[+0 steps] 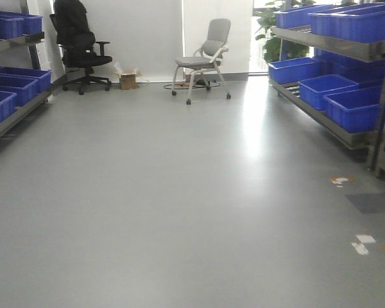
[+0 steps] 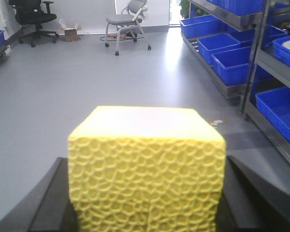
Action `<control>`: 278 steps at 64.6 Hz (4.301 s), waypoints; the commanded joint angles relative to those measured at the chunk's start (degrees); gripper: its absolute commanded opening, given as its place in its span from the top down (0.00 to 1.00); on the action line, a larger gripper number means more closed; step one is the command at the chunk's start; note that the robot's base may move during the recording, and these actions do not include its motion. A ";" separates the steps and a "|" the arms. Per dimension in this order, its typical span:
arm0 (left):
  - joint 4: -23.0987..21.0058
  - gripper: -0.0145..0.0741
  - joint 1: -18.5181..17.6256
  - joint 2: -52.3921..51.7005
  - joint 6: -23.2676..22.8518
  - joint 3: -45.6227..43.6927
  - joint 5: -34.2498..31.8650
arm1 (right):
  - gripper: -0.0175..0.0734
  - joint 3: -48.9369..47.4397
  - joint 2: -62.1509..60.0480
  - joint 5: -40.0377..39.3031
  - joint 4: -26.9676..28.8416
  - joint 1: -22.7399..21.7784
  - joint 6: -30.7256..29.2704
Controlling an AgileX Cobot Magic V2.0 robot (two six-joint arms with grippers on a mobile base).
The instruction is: Place yellow foam block on left shelf second layer
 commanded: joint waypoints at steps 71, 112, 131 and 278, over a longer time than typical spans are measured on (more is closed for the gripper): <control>-0.22 0.68 0.08 -0.89 -0.26 1.40 -5.03 | 0.49 -1.54 0.40 -5.31 -0.71 -0.17 -0.32; -0.22 0.68 0.08 -0.89 -0.26 1.40 -5.03 | 0.49 -1.54 0.40 -5.31 -0.71 -0.17 -0.32; -0.22 0.68 0.08 -0.89 -0.26 1.40 -5.03 | 0.49 -1.54 0.40 -5.31 -0.71 -0.17 -0.32; -0.22 0.68 0.08 -0.89 -0.26 1.40 -5.03 | 0.49 -1.59 1.28 -6.83 -0.67 -0.17 -0.26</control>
